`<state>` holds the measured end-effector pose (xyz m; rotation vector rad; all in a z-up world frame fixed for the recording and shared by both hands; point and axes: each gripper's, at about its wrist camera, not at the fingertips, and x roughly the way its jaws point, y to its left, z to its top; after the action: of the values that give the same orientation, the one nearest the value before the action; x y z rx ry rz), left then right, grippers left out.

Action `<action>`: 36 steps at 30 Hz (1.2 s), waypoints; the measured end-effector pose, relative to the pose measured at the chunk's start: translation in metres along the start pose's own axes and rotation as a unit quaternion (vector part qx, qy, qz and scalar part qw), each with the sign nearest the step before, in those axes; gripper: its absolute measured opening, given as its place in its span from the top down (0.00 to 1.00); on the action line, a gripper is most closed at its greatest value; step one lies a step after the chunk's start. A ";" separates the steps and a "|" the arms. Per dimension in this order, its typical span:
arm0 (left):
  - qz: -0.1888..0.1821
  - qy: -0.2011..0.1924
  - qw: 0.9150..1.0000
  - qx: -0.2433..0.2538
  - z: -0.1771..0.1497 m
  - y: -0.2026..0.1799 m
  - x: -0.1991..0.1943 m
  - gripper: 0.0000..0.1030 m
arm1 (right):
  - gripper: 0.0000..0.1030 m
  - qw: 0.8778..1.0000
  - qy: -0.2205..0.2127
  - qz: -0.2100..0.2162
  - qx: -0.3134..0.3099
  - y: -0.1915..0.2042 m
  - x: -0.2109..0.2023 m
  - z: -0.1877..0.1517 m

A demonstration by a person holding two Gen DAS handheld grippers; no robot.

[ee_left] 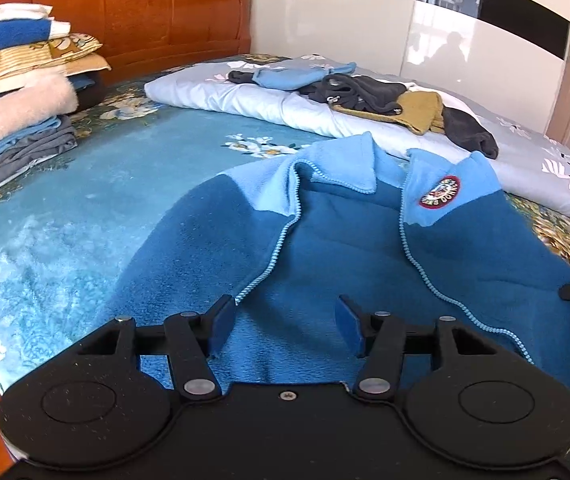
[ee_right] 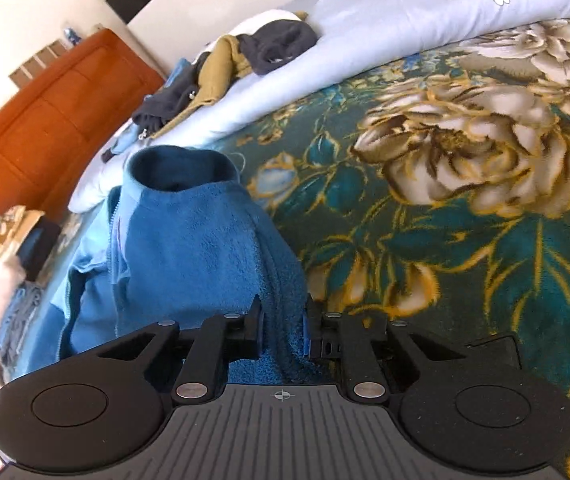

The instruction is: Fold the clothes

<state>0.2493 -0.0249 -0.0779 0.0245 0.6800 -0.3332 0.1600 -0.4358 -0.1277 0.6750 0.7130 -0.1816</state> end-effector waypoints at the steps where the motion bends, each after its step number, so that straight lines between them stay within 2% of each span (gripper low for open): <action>1: 0.001 -0.002 1.000 0.002 0.000 0.000 -0.001 0.47 | 0.86 1.000 0.000 -0.004 -0.006 0.003 0.001 0.000; 5: 0.012 -0.013 1.000 -0.003 0.004 0.006 -0.010 0.46 | 0.80 1.000 -0.001 -0.011 -0.024 0.011 -0.003 0.002; 9: 0.031 -0.031 0.999 -0.019 0.009 0.017 -0.021 0.43 | 0.68 0.995 -0.048 -0.033 -0.083 0.022 -0.030 0.009; 10: 0.035 -0.036 0.998 -0.022 0.010 0.019 -0.024 0.43 | 0.68 0.993 -0.061 -0.038 -0.094 0.026 -0.037 0.013; 13: 0.049 -0.049 0.997 -0.021 0.009 0.025 -0.031 0.42 | 0.65 0.990 -0.078 -0.018 -0.114 0.046 -0.043 0.023; 15: 0.059 -0.047 0.997 -0.014 0.004 0.027 -0.033 0.41 | 0.65 0.989 -0.071 0.016 -0.129 0.066 -0.037 0.028; 19: 0.078 -0.034 0.996 0.012 -0.013 0.032 -0.034 0.41 | 0.66 0.983 -0.006 0.086 -0.163 0.128 0.007 0.013; 23: 0.083 -0.017 0.996 0.012 -0.030 0.043 -0.036 0.41 | 0.66 0.972 0.052 0.113 -0.198 0.193 0.066 0.001; 28: 0.077 -0.005 0.997 0.019 -0.042 0.054 -0.032 0.42 | 0.66 0.968 0.090 0.116 -0.205 0.253 0.124 -0.001; 36: 0.058 0.004 0.998 0.019 -0.050 0.066 -0.022 0.49 | 0.66 0.972 0.122 0.111 -0.167 0.286 0.181 0.000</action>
<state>0.2237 0.0507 -0.1088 0.1017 0.6767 -0.2347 0.4032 -0.2021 -0.1011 0.4513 0.8722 0.2276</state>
